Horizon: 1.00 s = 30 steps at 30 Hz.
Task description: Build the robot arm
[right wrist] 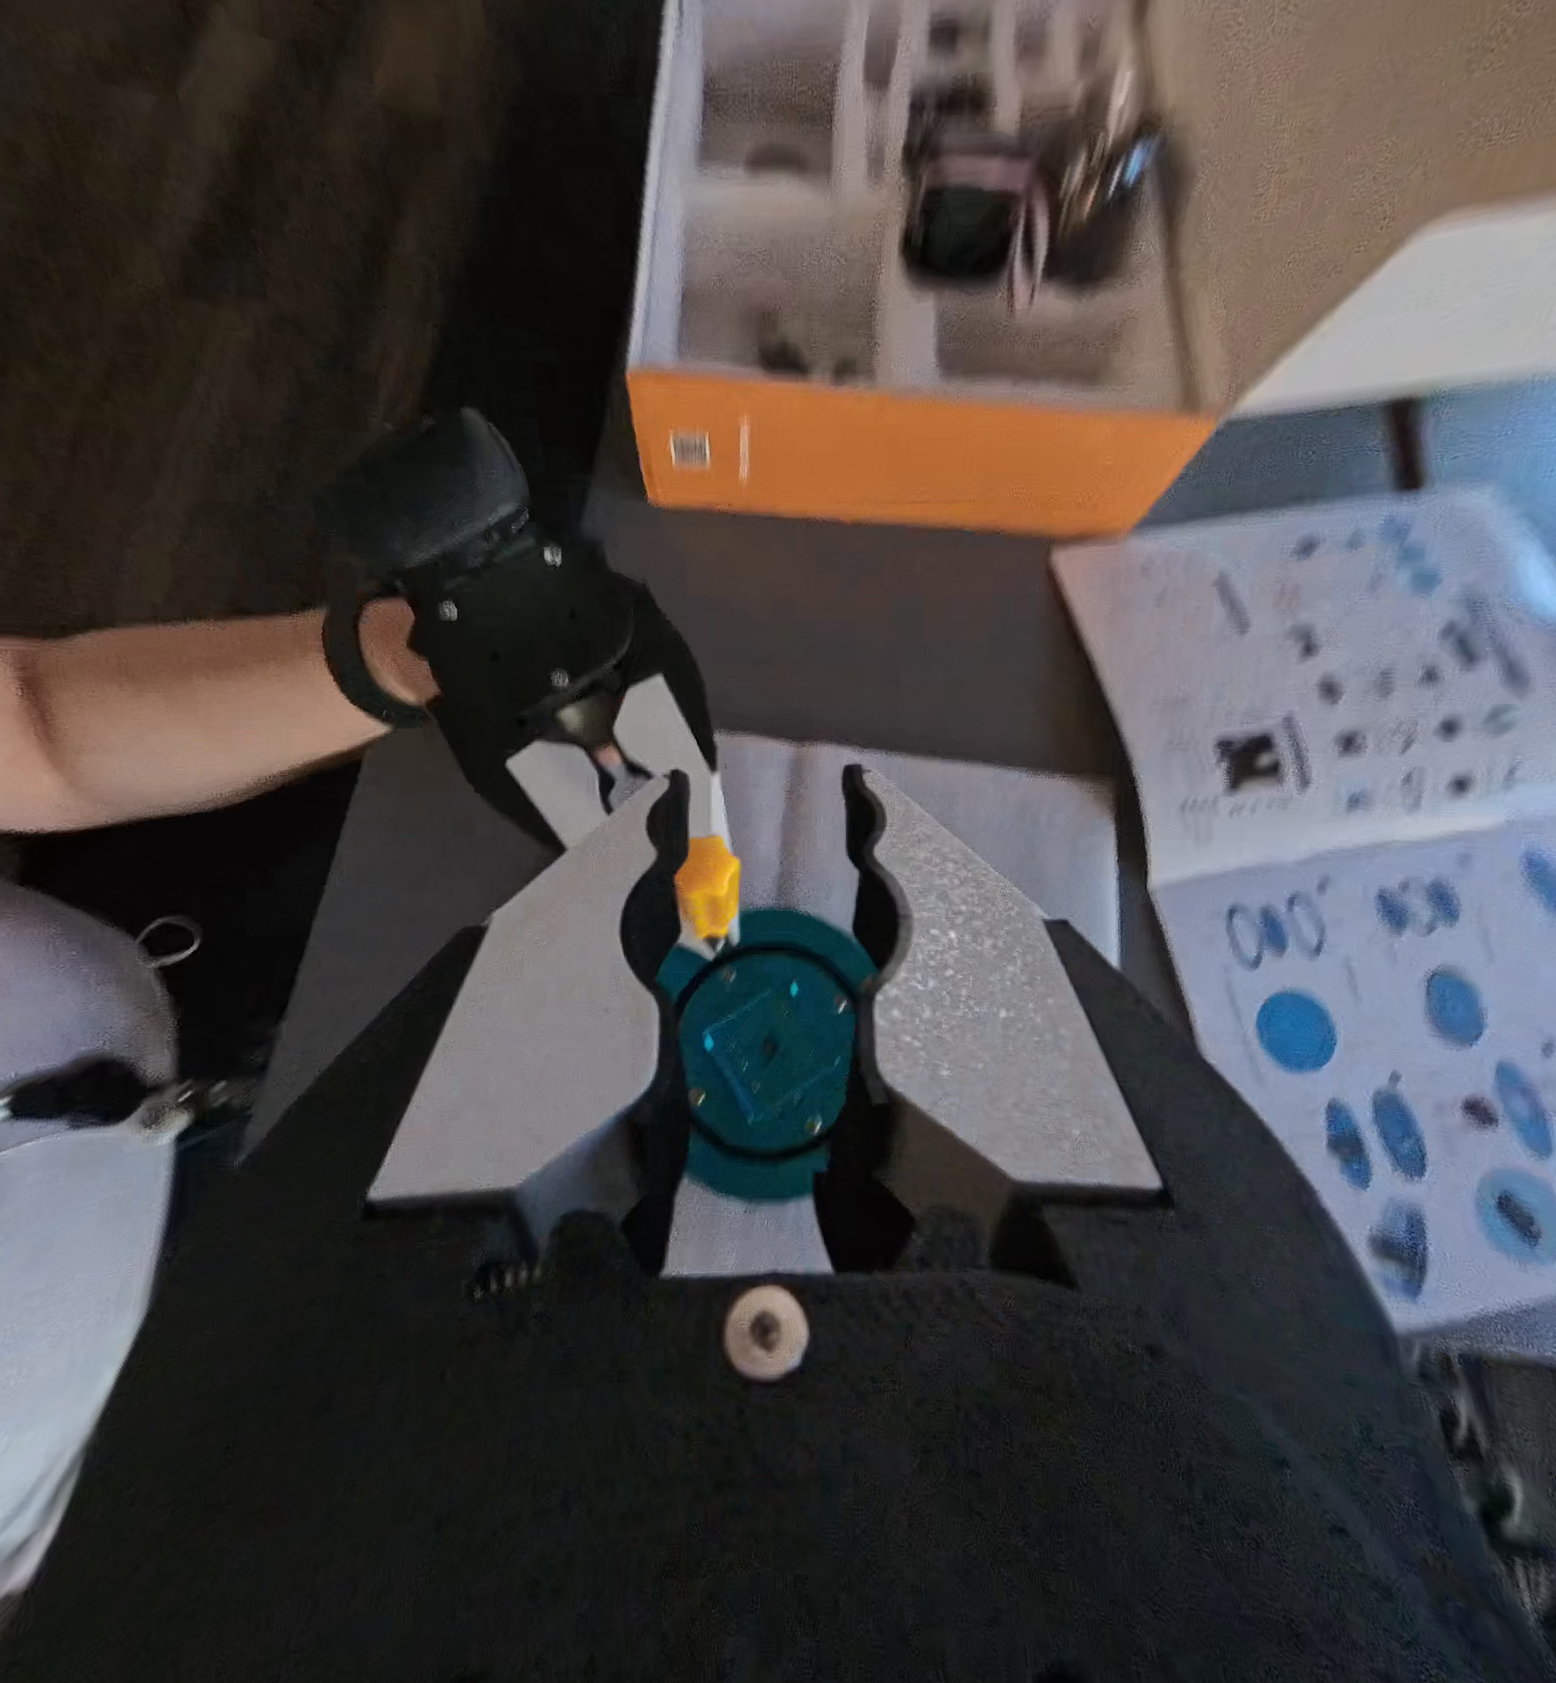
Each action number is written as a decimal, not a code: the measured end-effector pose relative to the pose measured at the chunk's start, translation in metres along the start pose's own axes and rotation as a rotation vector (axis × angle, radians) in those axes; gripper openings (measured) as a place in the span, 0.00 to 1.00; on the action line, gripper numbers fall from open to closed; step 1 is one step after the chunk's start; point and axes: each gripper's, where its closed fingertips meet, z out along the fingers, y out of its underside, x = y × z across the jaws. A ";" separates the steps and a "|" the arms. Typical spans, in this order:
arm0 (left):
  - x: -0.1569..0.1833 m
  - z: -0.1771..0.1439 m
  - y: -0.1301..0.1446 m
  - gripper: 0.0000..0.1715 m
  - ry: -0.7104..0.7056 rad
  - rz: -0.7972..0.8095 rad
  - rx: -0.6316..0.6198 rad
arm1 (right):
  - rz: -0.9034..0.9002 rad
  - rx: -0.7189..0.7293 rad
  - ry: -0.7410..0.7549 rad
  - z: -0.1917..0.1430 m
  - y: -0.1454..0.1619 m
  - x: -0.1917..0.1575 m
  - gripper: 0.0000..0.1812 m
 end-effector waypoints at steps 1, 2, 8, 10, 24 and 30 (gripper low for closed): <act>0.000 0.000 0.000 0.01 0.001 0.001 0.000 | -0.050 0.153 0.026 -0.010 -0.007 0.003 0.19; 0.000 0.000 0.000 0.01 0.002 0.001 -0.001 | -0.083 0.289 0.027 -0.020 -0.009 0.002 0.24; 0.002 0.000 0.000 0.01 0.008 0.004 0.000 | 0.074 0.604 -0.257 -0.021 0.014 -0.016 0.29; 0.002 0.000 0.000 0.01 0.007 0.005 0.002 | 0.023 0.588 -0.269 -0.005 0.025 -0.018 0.30; 0.002 0.002 0.034 0.09 0.002 0.004 -0.170 | -0.006 0.578 -0.327 0.012 0.025 -0.028 0.09; 0.004 0.009 0.045 0.02 -0.002 0.039 -0.232 | 0.008 0.586 -0.314 0.012 0.026 -0.026 0.09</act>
